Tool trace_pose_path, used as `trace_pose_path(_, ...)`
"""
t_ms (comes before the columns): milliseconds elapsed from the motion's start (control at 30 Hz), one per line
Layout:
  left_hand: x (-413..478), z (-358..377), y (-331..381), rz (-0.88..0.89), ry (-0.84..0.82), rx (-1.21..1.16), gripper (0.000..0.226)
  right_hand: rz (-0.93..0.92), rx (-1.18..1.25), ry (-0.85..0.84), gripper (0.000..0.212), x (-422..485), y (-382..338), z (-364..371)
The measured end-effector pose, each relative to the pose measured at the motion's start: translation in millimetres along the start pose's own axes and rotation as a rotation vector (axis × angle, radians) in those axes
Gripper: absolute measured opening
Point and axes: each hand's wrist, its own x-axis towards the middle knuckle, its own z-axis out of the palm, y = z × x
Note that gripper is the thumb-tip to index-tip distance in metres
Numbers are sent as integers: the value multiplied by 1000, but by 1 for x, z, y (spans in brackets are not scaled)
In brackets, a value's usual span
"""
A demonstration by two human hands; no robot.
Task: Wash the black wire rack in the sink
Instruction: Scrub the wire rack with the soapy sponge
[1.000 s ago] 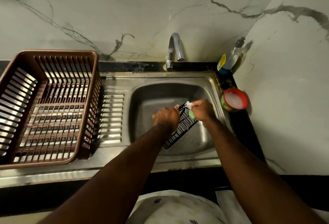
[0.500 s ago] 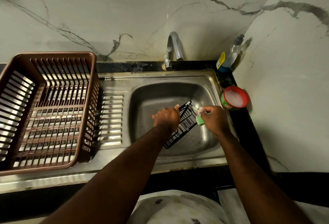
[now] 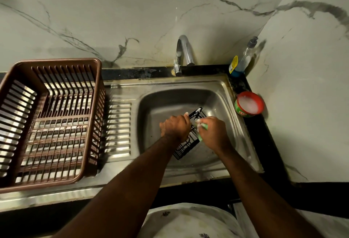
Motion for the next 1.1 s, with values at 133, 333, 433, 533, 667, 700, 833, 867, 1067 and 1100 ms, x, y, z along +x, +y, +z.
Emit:
trace_pose_path(133, 1, -3, -5, 20, -1, -22, 73, 37, -52, 106, 30, 20, 1, -5)
trace_pose_path(333, 1, -6, -3, 56, -37, 41, 55, -104, -27, -17, 23, 25, -14, 10)
trace_pose_path(433, 4, -4, -3, 53, -34, 43, 50, -73, -99, -59, 20, 27, -13, 11)
trace_pose_path(533, 2, -2, 1, 67, -46, 36, 49, 33, -231, -38, 22, 35, -11, 7)
trace_pose_path(667, 2, -1, 1, 57, -53, 61, 49, 15, -159, -53, 17, 34, -14, 10)
trace_pose_path(700, 3, -2, -1, 55, -68, 70, 49, -2, -114, -76, 17, 33, -14, 12)
trace_pose_path(833, 5, -9, -4, 72, -103, 93, 45, -8, -86, -125, 16, 34, -14, 8)
trace_pose_path(867, 5, -10, -3, 71, -101, 91, 45, -3, -114, -120, 13, 37, -13, 6)
trace_pose_path(1067, 5, -11, -2, 74, -87, 52, 49, 83, -256, -48, 15, 46, -12, 2)
trace_pose_path(1100, 5, -12, -2, 81, -88, 61, 50, 65, -216, -64, 14, 44, -14, 4)
